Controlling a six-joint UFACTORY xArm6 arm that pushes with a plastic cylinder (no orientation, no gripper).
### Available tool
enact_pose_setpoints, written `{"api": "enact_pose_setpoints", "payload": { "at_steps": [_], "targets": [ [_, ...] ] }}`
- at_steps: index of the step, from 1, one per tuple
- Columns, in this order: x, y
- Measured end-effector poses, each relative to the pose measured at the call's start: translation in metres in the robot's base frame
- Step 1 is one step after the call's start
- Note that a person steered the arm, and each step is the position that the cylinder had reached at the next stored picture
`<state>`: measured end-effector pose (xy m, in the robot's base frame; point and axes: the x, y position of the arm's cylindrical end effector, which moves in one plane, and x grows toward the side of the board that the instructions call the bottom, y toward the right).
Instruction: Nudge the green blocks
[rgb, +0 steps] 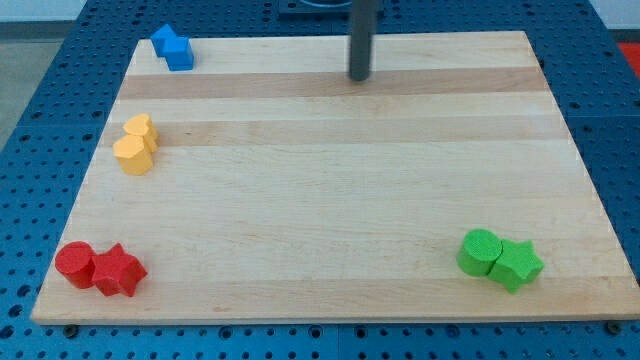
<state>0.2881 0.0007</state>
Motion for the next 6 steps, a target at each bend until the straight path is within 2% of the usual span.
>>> {"api": "enact_pose_setpoints", "payload": {
  "at_steps": [1,2,4,6],
  "targets": [
    [0.05,-0.023],
    [0.134,-0.023],
    [0.255,0.01],
    [0.267,0.064]
  ]
}}
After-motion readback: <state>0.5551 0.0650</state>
